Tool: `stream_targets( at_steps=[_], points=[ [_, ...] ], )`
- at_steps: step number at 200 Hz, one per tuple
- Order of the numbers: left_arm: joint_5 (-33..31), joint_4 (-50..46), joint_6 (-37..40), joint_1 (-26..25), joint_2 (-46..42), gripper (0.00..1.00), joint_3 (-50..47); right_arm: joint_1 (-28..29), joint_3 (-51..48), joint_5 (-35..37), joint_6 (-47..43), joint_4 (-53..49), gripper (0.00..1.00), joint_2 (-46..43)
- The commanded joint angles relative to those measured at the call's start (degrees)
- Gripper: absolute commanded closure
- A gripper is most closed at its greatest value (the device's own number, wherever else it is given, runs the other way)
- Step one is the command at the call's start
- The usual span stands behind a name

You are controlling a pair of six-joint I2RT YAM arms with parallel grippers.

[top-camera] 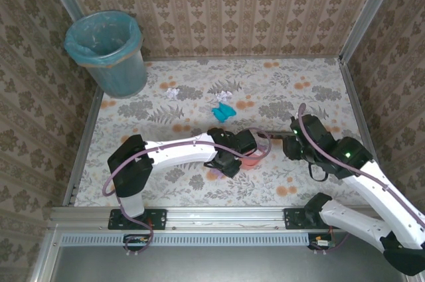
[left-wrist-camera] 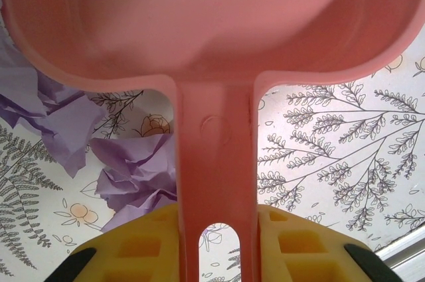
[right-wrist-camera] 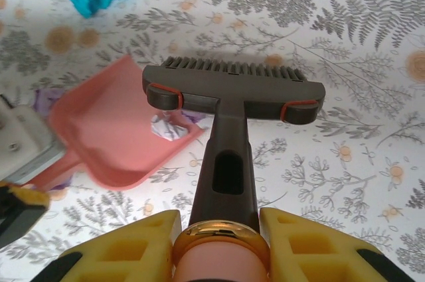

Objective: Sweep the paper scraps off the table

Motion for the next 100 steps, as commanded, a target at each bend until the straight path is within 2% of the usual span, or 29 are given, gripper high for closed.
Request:
stream_targets(
  at_steps=[1, 55, 100],
  points=[
    [0.3, -1.3, 0.7, 0.3, 0.8, 1.0, 0.1, -0.2, -1.0, 3.9, 0.3, 0.7, 1.0, 1.9],
    [-0.2, -0.9, 1.1, 0.6, 2.2, 1.0, 0.7, 0.4, 0.4, 2.2, 0.1, -4.2, 1.0, 4.8],
    [-1.4, 0.2, 1.5, 0.9, 4.1, 1.0, 1.4, 5.2, 2.2, -1.8, 0.6, -6.6, 1.0, 7.1]
  ],
)
